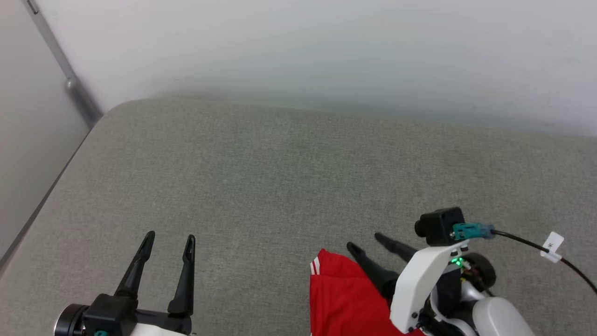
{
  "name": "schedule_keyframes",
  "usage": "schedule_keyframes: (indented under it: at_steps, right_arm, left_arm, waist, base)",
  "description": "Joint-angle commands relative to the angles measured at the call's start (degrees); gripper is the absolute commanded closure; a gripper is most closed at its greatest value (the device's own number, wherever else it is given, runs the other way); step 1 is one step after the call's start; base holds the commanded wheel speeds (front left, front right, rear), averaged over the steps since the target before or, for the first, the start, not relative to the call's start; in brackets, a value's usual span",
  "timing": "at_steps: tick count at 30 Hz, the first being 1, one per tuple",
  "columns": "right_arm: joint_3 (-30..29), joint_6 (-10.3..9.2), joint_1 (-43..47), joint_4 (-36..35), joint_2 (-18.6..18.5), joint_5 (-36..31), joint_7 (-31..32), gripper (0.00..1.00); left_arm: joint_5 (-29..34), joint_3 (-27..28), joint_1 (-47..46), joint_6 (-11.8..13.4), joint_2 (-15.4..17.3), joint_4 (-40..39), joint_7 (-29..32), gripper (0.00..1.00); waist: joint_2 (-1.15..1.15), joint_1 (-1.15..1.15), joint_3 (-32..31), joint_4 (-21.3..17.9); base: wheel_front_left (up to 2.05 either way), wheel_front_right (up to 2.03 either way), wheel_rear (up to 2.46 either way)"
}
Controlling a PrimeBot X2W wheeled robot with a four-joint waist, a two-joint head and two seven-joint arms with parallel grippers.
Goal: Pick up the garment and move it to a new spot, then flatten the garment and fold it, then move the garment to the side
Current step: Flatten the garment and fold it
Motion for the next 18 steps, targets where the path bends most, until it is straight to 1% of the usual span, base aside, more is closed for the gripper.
schedule_keyframes:
  at_steps: [1,5,8,9,13,18]
  right_arm:
    - [-0.29,-0.01,-1.02,-0.72,-1.05,-1.90,-0.96,0.00]
    - [-1.13,-0.01,-3.63,-3.59,-6.76,-9.99,-7.20,0.00]
    - [-3.27,-0.01,-4.21,-4.77,-11.35,-15.34,-13.35,0.00]
    - [-4.28,-0.02,-4.01,-4.96,-12.16,-16.72,-15.28,0.00]
    - [-9.77,-0.02,-1.11,-5.63,-13.45,-19.62,-21.59,0.00]
    - [-16.75,-0.02,4.11,-7.89,-11.06,-20.06,-27.92,0.00]
  left_arm:
    - [-0.06,0.04,-0.33,-0.07,-0.10,-0.26,-0.14,0.00]
    - [-0.13,0.16,-0.71,-0.07,-0.52,-0.53,-0.14,0.00]
    - [-0.34,0.40,-0.91,-0.08,-0.83,-0.66,-0.14,0.00]
    - [-0.42,0.47,-0.99,-0.08,-0.96,-0.76,-0.14,0.00]
    - [-0.57,0.43,-1.17,-0.08,-1.29,-1.02,-0.14,0.00]
    - [-0.93,0.27,-1.02,-0.08,-1.68,-1.28,-0.14,0.00]
  waist:
    - [0.00,0.00,-0.13,-0.80]
    - [0.00,0.00,0.06,-2.54]
    - [0.00,0.00,0.24,-3.90]
    - [0.00,0.00,0.33,-4.35]
    - [0.00,0.00,0.58,-5.83]
    - [0.00,0.00,0.76,-6.93]
  base:
    - [0.00,0.00,0.00]
    - [0.00,0.00,0.00]
    - [0.00,0.00,0.00]
    - [0.00,0.00,0.00]
    - [0.00,0.00,0.00]
    - [0.00,0.00,0.00]
